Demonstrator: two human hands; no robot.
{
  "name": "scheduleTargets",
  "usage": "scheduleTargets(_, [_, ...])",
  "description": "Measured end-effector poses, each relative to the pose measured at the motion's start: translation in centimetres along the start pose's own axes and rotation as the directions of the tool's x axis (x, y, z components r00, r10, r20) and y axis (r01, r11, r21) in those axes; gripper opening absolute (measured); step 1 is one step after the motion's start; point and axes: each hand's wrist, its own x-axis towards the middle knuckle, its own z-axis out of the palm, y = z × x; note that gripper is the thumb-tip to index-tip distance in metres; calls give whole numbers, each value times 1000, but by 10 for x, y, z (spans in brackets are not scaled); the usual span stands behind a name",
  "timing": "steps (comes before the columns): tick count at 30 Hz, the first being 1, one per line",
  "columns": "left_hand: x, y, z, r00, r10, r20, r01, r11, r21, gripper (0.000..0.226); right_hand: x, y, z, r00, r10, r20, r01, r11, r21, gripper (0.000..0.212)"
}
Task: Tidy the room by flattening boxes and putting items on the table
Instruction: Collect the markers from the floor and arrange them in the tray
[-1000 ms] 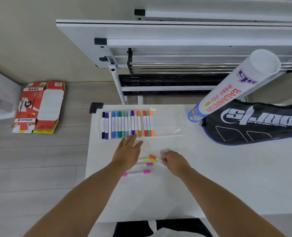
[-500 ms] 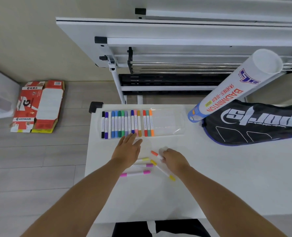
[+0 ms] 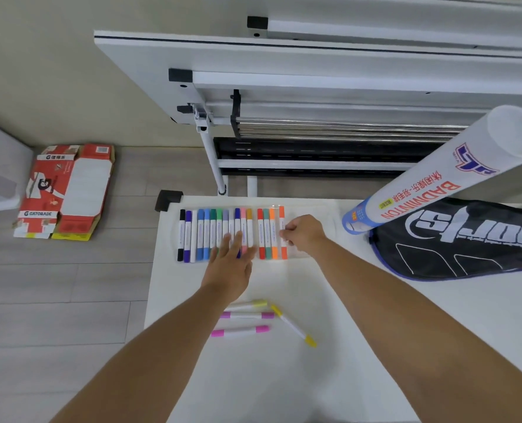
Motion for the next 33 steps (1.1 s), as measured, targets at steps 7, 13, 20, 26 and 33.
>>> scheduleTargets(7, [0, -2, 1, 1000, 14, -7, -14, 1000, 25, 49, 17, 3, 14, 999, 49, -17, -50, 997, -64, 26])
scheduleTargets(13, [1, -1, 3, 1000, 11, -14, -11, 999, 41, 50, 16, 7, 16, 999, 46, -23, -49, 989, -141, 26])
scheduleTargets(20, [-1, -2, 6, 999, 22, -42, -19, 998, 55, 50, 15, 6, 24, 992, 65, -112, -87, 974, -207, 27])
scheduleTargets(26, [0, -1, -2, 1000, 10, 24, -11, 999, 49, 50, -1, 5, 25, 996, -31, -85, 11, 974, -226, 24])
scheduleTargets(33, [-43, 6, -7, 999, 37, 36, -39, 997, 63, 49, -105, 64, 41, 961, -220, 166, 265, 902, -340, 24])
